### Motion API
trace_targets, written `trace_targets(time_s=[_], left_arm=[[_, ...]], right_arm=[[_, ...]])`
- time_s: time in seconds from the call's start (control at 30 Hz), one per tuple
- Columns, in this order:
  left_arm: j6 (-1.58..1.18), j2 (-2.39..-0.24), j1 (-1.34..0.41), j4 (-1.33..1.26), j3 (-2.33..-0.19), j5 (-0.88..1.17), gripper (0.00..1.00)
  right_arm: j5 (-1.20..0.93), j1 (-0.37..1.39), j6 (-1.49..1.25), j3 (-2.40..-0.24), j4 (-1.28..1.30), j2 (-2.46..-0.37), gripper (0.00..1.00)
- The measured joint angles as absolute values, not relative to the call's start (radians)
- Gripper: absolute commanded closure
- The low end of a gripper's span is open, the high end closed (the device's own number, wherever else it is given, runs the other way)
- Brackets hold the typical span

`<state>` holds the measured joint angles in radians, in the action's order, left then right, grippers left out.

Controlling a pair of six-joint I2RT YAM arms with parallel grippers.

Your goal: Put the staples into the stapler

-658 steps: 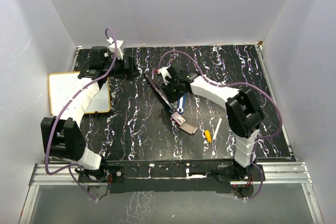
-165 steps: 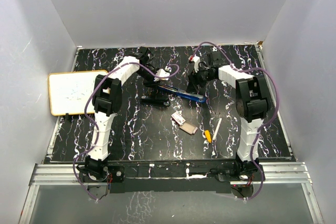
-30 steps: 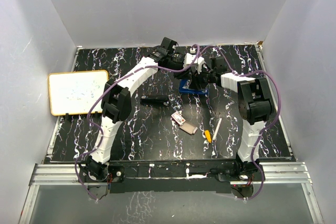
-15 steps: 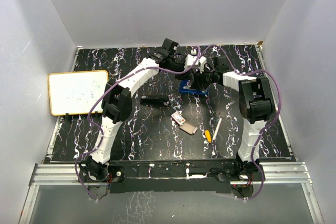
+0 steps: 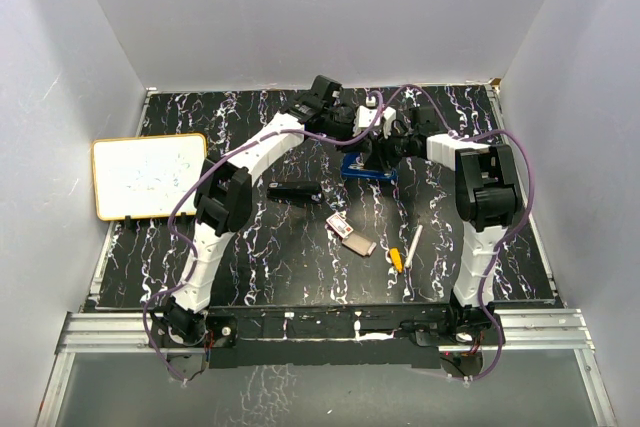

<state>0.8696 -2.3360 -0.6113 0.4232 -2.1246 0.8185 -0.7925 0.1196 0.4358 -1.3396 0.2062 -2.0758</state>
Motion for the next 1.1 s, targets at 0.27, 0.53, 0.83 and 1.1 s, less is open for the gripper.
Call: trace_targets(time_s=[0.27,0.53,0.83,1.1], left_arm=[[0.860,-2.336,-0.622,0.407,-2.117,0.814,1.00],[0.853,-2.336,-0.626,0.387,-2.106,0.813,1.00],[0.835,-2.336,-0.631,0.338,-2.081,0.824,1.00],[0.836,-2.367,-0.668,0.347,-2.080,0.825,1.00]], right_arm=[[-0.873,0.097,0.426,-1.360,0.214,-2.107,0.56],[-0.911,0.088,0.414,-1.368,0.213,-2.122,0.56],[-0.965,0.073,0.393,-1.380,0.224,-2.135,0.52],[-0.989,0.063,0.360,-1.449,0.337,-2.171,0.46]])
